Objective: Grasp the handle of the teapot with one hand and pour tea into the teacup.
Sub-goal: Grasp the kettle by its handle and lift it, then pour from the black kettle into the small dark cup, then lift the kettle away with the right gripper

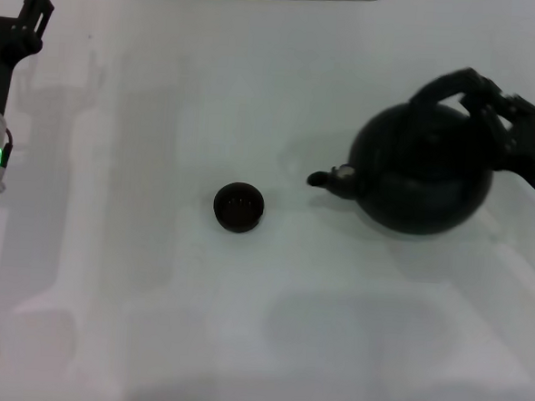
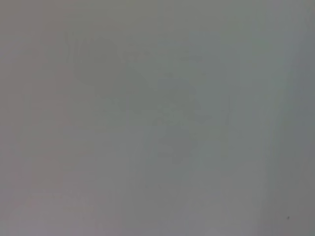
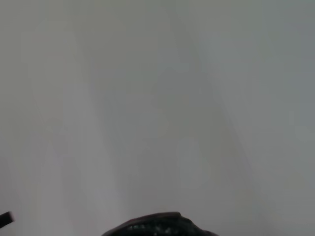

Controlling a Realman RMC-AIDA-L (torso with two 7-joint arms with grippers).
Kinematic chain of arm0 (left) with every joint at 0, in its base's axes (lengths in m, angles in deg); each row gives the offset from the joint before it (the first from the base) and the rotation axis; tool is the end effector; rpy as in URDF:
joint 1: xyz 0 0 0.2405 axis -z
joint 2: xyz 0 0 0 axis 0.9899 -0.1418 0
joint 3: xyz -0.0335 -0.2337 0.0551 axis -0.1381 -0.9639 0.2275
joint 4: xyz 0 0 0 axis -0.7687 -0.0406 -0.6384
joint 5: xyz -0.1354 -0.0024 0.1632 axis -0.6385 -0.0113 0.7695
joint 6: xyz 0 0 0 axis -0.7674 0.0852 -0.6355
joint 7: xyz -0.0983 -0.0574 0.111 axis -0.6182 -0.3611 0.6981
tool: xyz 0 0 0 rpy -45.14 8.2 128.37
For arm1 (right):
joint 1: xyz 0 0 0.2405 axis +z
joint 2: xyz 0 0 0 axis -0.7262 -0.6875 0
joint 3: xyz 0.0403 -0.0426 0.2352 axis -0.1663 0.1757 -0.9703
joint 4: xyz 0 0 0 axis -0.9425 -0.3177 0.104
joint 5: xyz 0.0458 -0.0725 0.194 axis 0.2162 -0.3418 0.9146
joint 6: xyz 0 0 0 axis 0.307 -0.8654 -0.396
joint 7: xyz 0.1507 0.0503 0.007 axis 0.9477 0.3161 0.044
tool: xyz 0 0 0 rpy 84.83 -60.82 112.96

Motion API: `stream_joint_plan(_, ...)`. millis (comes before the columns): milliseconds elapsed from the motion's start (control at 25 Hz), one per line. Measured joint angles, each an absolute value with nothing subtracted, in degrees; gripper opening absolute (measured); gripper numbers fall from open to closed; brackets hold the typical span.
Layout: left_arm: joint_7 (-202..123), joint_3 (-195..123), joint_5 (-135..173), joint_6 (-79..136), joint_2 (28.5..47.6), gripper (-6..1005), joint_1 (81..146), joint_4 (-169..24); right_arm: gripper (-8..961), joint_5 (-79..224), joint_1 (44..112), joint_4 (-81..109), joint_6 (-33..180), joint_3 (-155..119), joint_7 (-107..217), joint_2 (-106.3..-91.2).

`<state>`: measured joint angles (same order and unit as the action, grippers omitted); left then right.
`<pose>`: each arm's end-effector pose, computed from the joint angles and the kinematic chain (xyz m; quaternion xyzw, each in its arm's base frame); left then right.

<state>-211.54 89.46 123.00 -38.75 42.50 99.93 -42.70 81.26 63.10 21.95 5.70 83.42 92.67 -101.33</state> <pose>-0.2919 0.3423 -0.0191 -0.6112 -0.3059 -0.3247 0.6538 0.3103 0.2849 -0.0261 -0.7817 0.2875 0.3954 0.3872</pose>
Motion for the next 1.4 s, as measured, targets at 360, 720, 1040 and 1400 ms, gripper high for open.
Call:
stream_joint_plan(360,-211.54,90.22,123.09,-38.65,42.5,862,100.15,-42.71,189,77.67,69.41,24.16,8.65,84.41,88.79,-101.47)
stream_joint_plan(720,-211.54,90.26,123.14,-38.67,42.5,861,100.06,-42.91,185,76.97,70.84,28.15,12.86,84.7,79.42,-101.49)
stream_joint_plan(1040,-211.54,90.95,123.11,-38.7,42.5,862,100.24,-42.87,181,77.24,71.24,28.32,13.15,85.74,74.32,-101.75)
stream_joint_plan(1400,-211.54,91.42,123.19,-38.7,42.5,862,100.42,-42.9,175,77.38,71.45,28.94,13.19,85.81,69.52,-102.0)
